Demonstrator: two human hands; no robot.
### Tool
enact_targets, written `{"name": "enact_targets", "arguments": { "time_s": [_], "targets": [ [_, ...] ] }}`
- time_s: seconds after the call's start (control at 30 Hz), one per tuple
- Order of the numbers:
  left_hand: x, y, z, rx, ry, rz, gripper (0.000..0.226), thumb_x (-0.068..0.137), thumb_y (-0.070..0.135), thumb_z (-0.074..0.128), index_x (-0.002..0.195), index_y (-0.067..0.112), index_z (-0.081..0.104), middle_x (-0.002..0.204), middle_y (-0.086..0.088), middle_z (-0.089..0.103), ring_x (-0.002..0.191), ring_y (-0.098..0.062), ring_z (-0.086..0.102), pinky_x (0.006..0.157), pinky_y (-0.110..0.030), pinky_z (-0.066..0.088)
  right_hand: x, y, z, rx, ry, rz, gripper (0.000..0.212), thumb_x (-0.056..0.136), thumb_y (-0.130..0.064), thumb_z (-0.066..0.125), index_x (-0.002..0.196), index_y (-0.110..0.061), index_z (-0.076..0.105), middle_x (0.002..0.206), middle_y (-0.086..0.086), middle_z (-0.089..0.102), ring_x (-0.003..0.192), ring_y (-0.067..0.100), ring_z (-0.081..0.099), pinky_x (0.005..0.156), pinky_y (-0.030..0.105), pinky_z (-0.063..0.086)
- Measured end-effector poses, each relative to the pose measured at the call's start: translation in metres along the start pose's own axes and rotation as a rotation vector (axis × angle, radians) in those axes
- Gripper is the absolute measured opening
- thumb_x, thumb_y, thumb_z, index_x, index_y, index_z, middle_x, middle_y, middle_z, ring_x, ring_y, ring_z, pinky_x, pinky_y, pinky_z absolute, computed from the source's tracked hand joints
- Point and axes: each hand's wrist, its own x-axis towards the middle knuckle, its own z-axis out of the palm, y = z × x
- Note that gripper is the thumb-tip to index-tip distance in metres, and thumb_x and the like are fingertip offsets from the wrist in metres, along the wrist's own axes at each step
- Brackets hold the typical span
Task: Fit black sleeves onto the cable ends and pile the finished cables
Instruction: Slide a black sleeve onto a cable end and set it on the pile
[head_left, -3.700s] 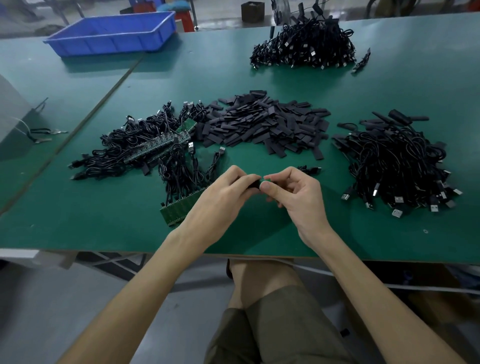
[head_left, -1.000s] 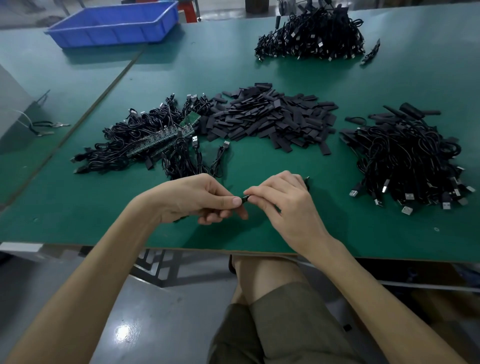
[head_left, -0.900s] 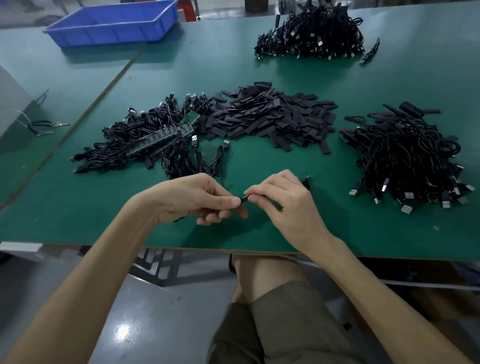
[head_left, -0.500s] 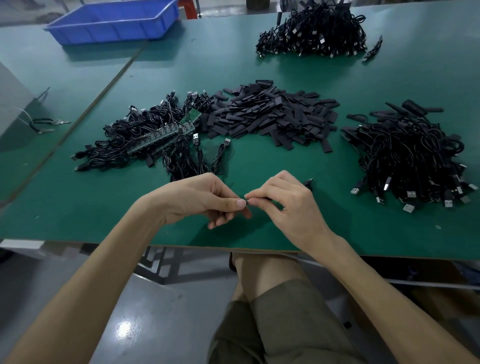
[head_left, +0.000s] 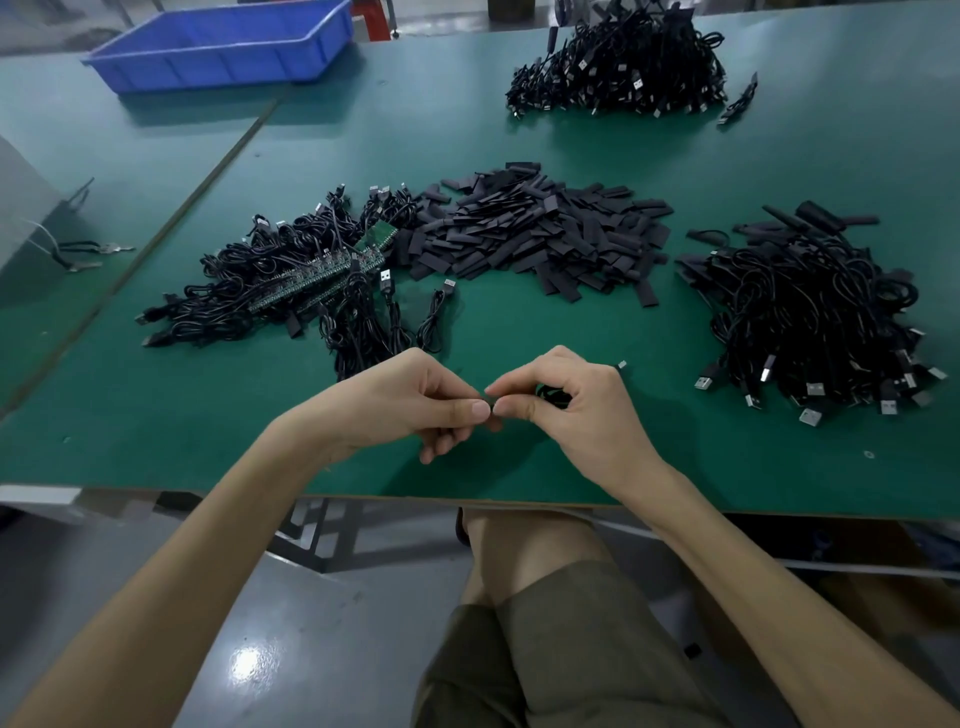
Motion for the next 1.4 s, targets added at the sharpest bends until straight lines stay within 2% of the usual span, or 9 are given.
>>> {"name": "enact_targets", "arguments": {
  "time_s": [0.07,0.2,0.37,0.47,0.57,0.83,0.97,1.1,1.4],
  "targets": [
    [-0.003,0.001,-0.001,0.043,0.057,0.037,0.024,0.099,0.015,0.063,0.082,0.021,0.080,0.062,0.003,0.062,0.057,-0.012,0.057,0.053,-0.023,0.049,0.000,0.000,0.000,-0.009,0.024,0.015,0.018,0.082,-0.021,0.085,0.098,-0.029,0.080,0.086,-0.020,0.069,0.098,0.008,0.062,0.093,0.023,0.045],
    [-0.004,-0.003,0.000,0.145,0.145,0.064,0.018,0.098,0.012,0.063,0.104,0.003,0.077,0.064,0.002,0.063,0.057,-0.013,0.059,0.054,-0.025,0.051,0.000,-0.002,0.000,0.006,0.038,0.009,0.012,0.085,-0.021,0.083,0.090,-0.029,0.078,0.085,-0.017,0.070,0.097,0.010,0.063,0.092,0.025,0.045],
    [-0.004,-0.002,0.004,0.252,0.198,0.076,0.016,0.100,0.015,0.062,0.098,0.014,0.078,0.067,0.002,0.066,0.055,-0.008,0.059,0.055,-0.024,0.051,0.000,-0.003,-0.002,0.080,0.019,0.082,0.013,0.082,-0.017,0.085,0.086,-0.027,0.079,0.087,-0.008,0.070,0.092,0.013,0.064,0.091,0.031,0.048],
    [-0.006,-0.003,0.007,0.316,0.221,0.085,0.016,0.100,0.020,0.063,0.093,0.024,0.076,0.070,0.006,0.068,0.055,-0.007,0.060,0.056,-0.022,0.051,0.002,-0.005,-0.002,0.090,-0.006,0.108,0.022,0.079,-0.014,0.087,0.080,-0.033,0.075,0.085,-0.004,0.067,0.087,0.013,0.063,0.089,0.030,0.048],
    [-0.008,-0.004,0.010,0.386,0.233,0.094,0.014,0.101,0.024,0.061,0.094,0.028,0.073,0.073,0.008,0.069,0.057,-0.006,0.060,0.057,-0.018,0.048,0.002,-0.005,-0.003,0.103,-0.013,0.115,0.029,0.078,-0.013,0.088,0.078,-0.038,0.074,0.084,-0.006,0.065,0.084,0.010,0.062,0.087,0.026,0.046],
    [-0.007,0.004,0.014,0.560,0.206,0.132,0.020,0.103,0.024,0.056,0.102,0.013,0.073,0.082,0.007,0.062,0.068,-0.008,0.061,0.065,-0.012,0.044,0.002,-0.007,-0.003,0.111,-0.020,0.125,0.030,0.075,-0.009,0.089,0.078,-0.035,0.076,0.083,-0.006,0.065,0.081,0.009,0.062,0.085,0.025,0.048],
    [-0.007,0.008,0.015,0.594,0.189,0.139,0.017,0.104,0.022,0.055,0.100,0.017,0.071,0.082,0.010,0.059,0.067,-0.006,0.060,0.066,-0.012,0.044,0.003,-0.008,-0.003,0.108,-0.014,0.132,0.033,0.073,-0.008,0.090,0.077,-0.037,0.075,0.082,-0.006,0.064,0.080,0.007,0.062,0.084,0.024,0.048],
    [-0.008,0.009,0.016,0.638,0.194,0.158,0.021,0.104,0.021,0.054,0.099,0.010,0.071,0.082,0.007,0.059,0.069,-0.010,0.060,0.067,-0.010,0.041,0.003,-0.008,-0.004,0.106,-0.018,0.131,0.033,0.073,-0.007,0.090,0.077,-0.037,0.076,0.082,-0.005,0.066,0.079,0.008,0.064,0.084,0.026,0.052],
    [-0.007,0.001,0.018,0.639,0.237,0.211,0.023,0.104,0.020,0.054,0.100,0.007,0.073,0.080,0.001,0.060,0.070,-0.010,0.057,0.068,-0.013,0.040,0.004,-0.004,-0.002,0.093,-0.019,0.138,0.034,0.072,-0.010,0.091,0.076,-0.040,0.076,0.079,-0.013,0.064,0.077,0.004,0.061,0.081,0.019,0.045]
  ]
}}
